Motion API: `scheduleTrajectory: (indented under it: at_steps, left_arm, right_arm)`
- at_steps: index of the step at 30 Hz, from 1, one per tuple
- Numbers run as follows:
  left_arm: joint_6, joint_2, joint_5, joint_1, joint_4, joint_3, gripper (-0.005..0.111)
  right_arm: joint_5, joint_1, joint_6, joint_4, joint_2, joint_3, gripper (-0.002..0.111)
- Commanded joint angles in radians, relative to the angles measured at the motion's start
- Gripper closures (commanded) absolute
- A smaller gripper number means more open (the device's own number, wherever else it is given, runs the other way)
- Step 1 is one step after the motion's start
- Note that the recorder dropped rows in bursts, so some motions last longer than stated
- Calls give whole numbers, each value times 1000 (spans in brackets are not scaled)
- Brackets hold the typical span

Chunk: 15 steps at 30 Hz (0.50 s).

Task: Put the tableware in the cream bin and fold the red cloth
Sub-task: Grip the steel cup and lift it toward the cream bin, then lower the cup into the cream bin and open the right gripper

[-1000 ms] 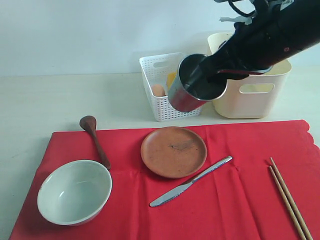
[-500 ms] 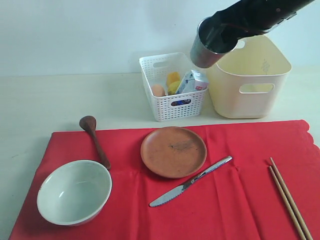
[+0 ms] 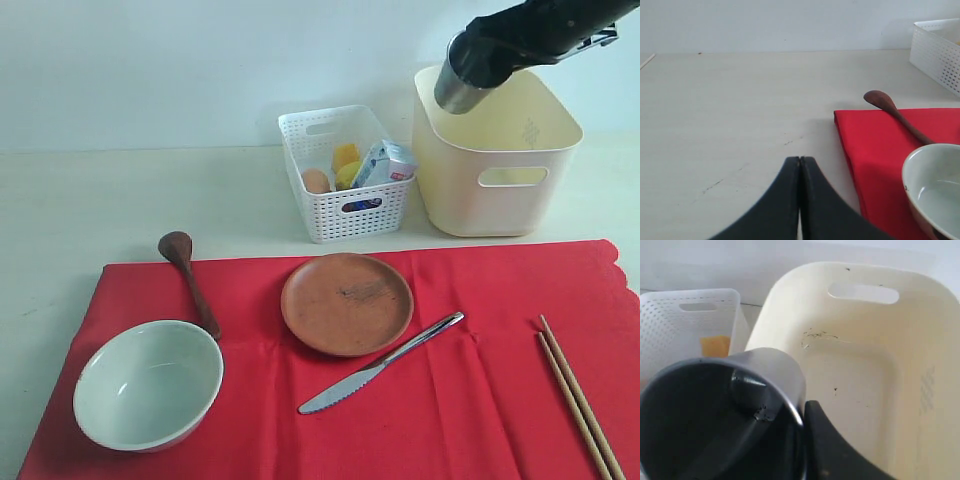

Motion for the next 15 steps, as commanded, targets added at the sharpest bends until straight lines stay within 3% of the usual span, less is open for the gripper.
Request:
scheduleTrajectory:
  at_steps: [1, 15]
  left_arm:
    - [-1, -6, -8, 2, 1, 2, 107]
    - [-1, -6, -8, 2, 1, 2, 107]
  right_arm:
    - [7, -12, 16, -6, 90, -72, 108]
    - [192, -12, 114, -198, 290, -285, 108]
